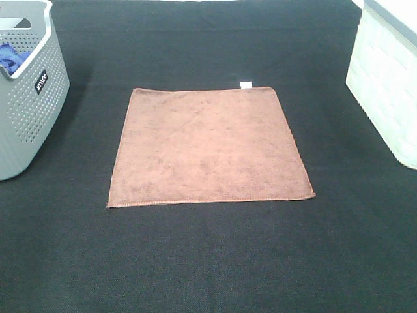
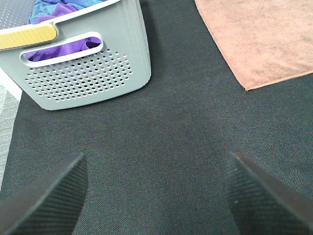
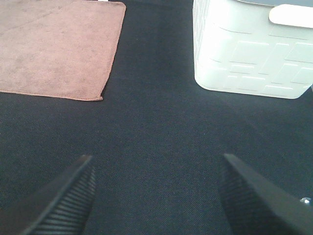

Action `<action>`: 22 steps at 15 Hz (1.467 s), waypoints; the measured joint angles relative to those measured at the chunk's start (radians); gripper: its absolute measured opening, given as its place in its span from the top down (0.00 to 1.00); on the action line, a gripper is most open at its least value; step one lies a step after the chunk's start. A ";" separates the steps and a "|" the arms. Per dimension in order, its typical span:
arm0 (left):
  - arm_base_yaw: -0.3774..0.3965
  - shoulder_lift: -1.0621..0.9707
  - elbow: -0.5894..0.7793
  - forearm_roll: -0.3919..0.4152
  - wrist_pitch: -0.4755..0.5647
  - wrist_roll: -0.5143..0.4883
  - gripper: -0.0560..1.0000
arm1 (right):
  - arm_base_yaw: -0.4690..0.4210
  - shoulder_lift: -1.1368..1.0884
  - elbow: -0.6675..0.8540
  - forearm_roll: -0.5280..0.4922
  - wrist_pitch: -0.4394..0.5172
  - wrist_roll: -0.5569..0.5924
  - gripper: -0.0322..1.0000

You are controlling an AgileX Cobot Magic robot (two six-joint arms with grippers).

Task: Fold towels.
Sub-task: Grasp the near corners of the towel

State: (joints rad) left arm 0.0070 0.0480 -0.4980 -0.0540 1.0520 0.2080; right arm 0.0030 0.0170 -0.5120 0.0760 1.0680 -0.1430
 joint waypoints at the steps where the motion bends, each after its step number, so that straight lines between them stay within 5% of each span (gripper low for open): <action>1: 0.000 0.000 0.000 0.000 0.000 0.000 0.25 | 0.000 0.000 0.000 0.000 0.000 0.000 0.31; 22: 0.000 0.000 0.000 0.000 0.000 0.000 0.25 | 0.000 0.000 0.000 0.000 0.000 0.000 0.31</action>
State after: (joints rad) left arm 0.0070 0.0480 -0.4980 -0.0540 1.0520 0.2080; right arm 0.0030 0.0170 -0.5120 0.0760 1.0680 -0.1430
